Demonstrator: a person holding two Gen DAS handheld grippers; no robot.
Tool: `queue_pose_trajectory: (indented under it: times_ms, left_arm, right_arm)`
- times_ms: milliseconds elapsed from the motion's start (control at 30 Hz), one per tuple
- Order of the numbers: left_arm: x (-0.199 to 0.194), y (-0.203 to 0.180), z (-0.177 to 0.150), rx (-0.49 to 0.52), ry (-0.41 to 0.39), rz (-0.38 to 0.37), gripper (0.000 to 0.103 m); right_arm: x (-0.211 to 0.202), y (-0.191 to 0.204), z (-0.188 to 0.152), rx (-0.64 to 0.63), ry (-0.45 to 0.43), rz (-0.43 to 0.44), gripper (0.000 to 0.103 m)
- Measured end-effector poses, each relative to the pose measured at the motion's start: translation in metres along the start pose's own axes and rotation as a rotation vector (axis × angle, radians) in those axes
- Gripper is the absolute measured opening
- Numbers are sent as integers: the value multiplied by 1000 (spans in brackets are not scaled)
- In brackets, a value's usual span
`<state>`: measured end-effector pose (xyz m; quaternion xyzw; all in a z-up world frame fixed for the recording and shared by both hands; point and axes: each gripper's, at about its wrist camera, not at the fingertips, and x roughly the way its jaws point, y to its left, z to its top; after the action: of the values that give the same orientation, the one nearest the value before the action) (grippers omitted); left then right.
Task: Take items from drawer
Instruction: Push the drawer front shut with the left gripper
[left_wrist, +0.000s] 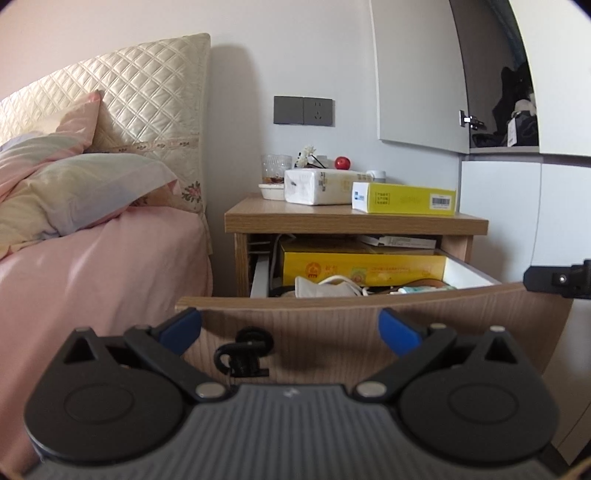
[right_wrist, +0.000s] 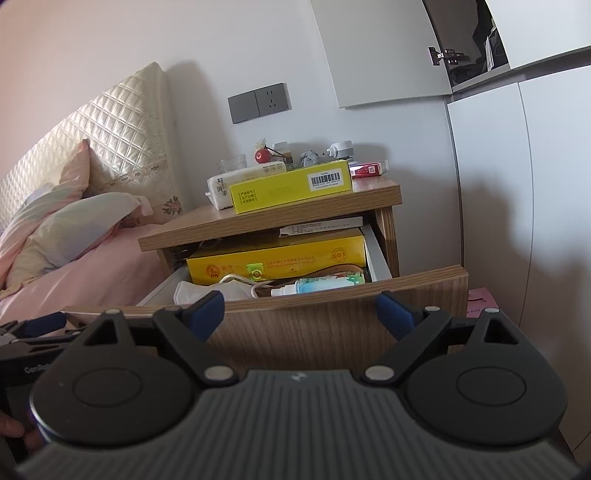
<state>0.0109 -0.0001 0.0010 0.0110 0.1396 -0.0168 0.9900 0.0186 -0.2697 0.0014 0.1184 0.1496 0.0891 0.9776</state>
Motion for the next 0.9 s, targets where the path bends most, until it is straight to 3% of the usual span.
queue_pose_trajectory:
  times_ms: [400, 667, 800, 900]
  left_arm:
    - [2, 6, 4, -62, -7, -34, 103]
    - [18, 5, 8, -36, 23, -31, 103]
    - [28, 3, 10, -18, 37, -31, 103]
    - [35, -1, 14, 24, 44, -71, 103]
  right_arm:
    - [5, -2, 6, 10, 24, 17, 100]
    - [15, -16, 17, 44, 61, 79, 100]
    - [25, -11, 19, -8, 80, 65, 100]
    - [34, -10, 23, -19, 92, 60, 100]
